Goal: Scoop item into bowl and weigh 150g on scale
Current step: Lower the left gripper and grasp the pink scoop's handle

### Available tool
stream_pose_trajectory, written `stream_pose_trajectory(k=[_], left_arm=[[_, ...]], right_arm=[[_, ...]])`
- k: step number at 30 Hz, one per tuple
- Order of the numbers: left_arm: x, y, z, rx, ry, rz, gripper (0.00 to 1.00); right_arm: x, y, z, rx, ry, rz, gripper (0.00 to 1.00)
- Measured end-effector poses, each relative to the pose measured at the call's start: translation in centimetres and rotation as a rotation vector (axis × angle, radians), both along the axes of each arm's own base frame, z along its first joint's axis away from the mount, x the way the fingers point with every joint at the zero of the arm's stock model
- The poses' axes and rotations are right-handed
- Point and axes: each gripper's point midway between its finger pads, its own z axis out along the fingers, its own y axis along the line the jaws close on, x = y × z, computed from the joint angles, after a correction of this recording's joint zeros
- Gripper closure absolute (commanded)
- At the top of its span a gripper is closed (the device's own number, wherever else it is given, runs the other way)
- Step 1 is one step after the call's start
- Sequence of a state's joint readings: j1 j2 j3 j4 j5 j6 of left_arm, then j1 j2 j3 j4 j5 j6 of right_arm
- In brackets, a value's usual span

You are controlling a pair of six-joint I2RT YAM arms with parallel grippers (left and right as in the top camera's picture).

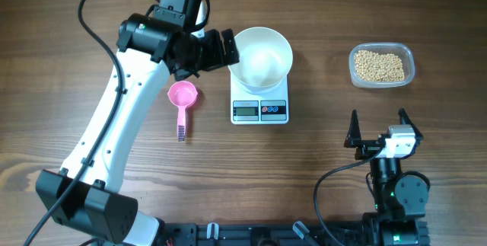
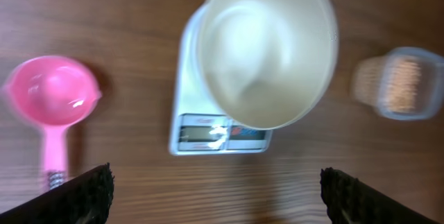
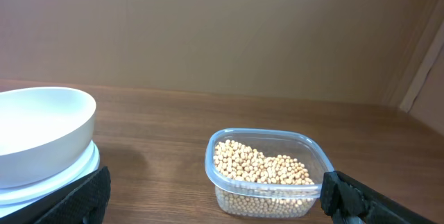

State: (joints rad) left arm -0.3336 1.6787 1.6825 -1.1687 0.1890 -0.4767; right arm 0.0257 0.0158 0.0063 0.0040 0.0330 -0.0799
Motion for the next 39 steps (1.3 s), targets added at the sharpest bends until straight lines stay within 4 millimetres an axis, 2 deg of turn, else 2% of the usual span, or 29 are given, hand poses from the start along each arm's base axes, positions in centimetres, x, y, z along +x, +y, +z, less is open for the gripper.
stream_pose_trajectory(k=[3,7,9,14,20,23,28,32,39], left_arm=[[-1.2,2.4,-1.0,0.101,0.06,0.049,0.0],[-3.2,7.3,-1.9,0.216,0.18,0.152,0.0],[-3.2,9.1,-2.0,0.231,0.198,0.202,0.0],[-4.0,11.8,-3.7,0.246,0.267,0.276,0.0],[-5.0,13.0,-8.3,0.24,0.334,0.308,0.0],[-5.3,12.7,-10.5,0.166,0.358,0.283,0.0],[-5.7,11.8,-11.8,0.041,0.369,0.199,0.08],[-5.7,12.4,-13.1,-0.011,0.36,0.199,0.08],[-7.6,12.9,-17.3,-0.057,0.382,0.21,0.14]], right_arm=[[0.0,0.0,0.0,0.0,0.0,0.0,0.0],[0.0,0.0,0.0,0.0,0.0,0.0,0.0],[0.0,0.0,0.0,0.0,0.0,0.0,0.0],[0.0,0.0,0.0,0.0,0.0,0.0,0.0],[0.0,0.0,0.0,0.0,0.0,0.0,0.0],[0.0,0.0,0.0,0.0,0.0,0.0,0.0],[0.0,0.0,0.0,0.0,0.0,0.0,0.0],[0.0,0.0,0.0,0.0,0.0,0.0,0.0],[0.0,0.0,0.0,0.0,0.0,0.0,0.0]])
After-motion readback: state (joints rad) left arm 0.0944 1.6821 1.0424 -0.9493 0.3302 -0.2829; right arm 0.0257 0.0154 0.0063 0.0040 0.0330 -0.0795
